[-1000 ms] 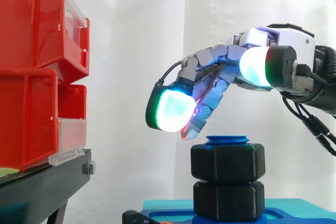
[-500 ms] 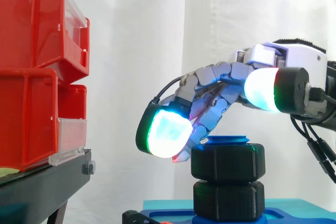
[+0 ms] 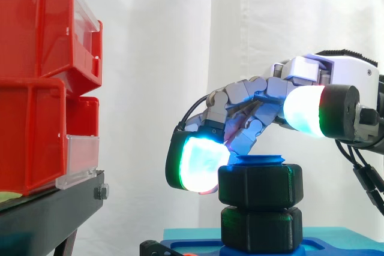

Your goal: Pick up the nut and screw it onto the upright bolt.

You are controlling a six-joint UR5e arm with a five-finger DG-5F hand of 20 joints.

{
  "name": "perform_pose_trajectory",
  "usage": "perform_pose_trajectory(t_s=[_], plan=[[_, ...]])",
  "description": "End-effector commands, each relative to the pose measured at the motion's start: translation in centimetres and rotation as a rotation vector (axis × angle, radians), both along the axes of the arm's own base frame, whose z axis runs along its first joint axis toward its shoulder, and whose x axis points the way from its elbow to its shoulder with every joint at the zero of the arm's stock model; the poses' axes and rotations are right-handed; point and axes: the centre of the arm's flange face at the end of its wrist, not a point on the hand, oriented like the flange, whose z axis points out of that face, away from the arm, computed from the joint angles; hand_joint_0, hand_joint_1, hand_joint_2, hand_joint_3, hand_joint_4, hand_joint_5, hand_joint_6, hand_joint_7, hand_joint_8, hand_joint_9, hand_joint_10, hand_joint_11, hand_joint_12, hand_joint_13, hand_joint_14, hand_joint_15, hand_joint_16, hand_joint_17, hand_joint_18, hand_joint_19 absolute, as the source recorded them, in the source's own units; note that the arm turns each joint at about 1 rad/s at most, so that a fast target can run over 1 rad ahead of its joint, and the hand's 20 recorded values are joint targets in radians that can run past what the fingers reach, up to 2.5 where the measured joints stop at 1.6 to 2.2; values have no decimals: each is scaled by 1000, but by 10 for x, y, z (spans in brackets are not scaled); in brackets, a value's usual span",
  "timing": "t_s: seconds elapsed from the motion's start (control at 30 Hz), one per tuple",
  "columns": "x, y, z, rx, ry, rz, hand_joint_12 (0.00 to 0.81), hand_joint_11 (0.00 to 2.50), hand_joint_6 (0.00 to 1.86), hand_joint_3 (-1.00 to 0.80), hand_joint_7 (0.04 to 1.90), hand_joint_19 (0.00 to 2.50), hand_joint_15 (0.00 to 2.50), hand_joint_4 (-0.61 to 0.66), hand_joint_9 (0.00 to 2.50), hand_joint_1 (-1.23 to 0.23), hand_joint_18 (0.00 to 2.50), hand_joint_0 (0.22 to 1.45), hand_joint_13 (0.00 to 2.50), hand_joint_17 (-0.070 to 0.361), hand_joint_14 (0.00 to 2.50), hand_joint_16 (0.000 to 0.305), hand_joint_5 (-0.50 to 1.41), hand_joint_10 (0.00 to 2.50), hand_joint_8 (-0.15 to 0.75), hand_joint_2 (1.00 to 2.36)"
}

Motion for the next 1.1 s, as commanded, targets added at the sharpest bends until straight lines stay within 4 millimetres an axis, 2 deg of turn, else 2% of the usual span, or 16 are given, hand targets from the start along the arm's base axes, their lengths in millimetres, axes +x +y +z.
perform_pose_trajectory(t_s=[0.0, 0.33, 0.53, 0.7, 1.07], plan=[[0, 0, 0, 0, 5, 0, 259, 0, 505, -500, 1063, 160, 0, 239, 968, -77, 380, 524, 626, 73, 0, 32, -32, 0, 253, 1000], [-2, -5, -1, 1, 13, -6, 249, 0, 505, -500, 1314, 160, 0, 166, 1051, -108, 446, 539, 688, 67, 0, 30, 4, 0, 262, 1000], [-3, -10, -2, 1, 15, -10, 231, 0, 501, -500, 1446, 164, 0, 166, 1154, -137, 523, 543, 768, 62, 0, 28, 44, 0, 267, 1000], [-3, -16, -1, 0, 13, -16, 215, 0, 606, -500, 1259, 168, 0, 130, 1231, -149, 597, 544, 845, 58, 0, 26, 42, 0, 270, 1000], [-6, -28, -1, -2, 8, -21, 188, 0, 680, -500, 1113, 185, 0, 99, 1374, -157, 704, 546, 938, 48, 0, 21, 44, 0, 266, 1000]])
